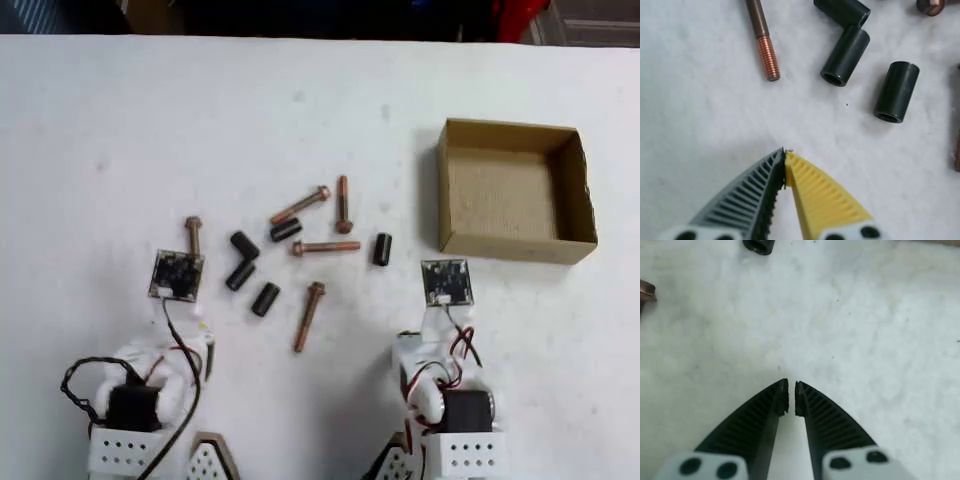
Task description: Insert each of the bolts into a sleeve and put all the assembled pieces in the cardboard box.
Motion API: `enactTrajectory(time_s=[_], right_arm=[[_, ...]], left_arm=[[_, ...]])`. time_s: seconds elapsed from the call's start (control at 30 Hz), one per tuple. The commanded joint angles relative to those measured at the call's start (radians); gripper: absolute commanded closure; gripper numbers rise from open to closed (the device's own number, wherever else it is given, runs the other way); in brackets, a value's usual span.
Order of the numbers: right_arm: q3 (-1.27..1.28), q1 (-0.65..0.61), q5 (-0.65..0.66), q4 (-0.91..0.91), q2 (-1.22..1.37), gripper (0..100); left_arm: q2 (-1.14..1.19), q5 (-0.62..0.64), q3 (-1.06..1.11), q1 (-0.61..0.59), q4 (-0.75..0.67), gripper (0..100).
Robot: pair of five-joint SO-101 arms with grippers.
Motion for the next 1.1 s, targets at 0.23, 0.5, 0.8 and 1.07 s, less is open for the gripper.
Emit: enactTrajectory(time_s=[0.23, 0.5, 0.8, 1.07], right_arm=[[0.008, -0.002, -0.002, -0.139, -0.007, 98.1], [0.008, -0.007, 0.19, -0.232, -0.007, 98.1], [0.008, 0.001, 0.446, -0.245, -0.007, 98.1], [-0.049, 0.045, 0.528, -0.223, -0.007, 98.1]], left_arm=[[-0.004, 0.005, 0.002, 0.015, 0.008, 98], [-0.004, 0.005, 0.002, 0.015, 0.008, 98], [-0.004, 0.005, 0.002, 0.015, 0.008, 98], [-0.004, 0.005, 0.002, 0.015, 0.008, 98]])
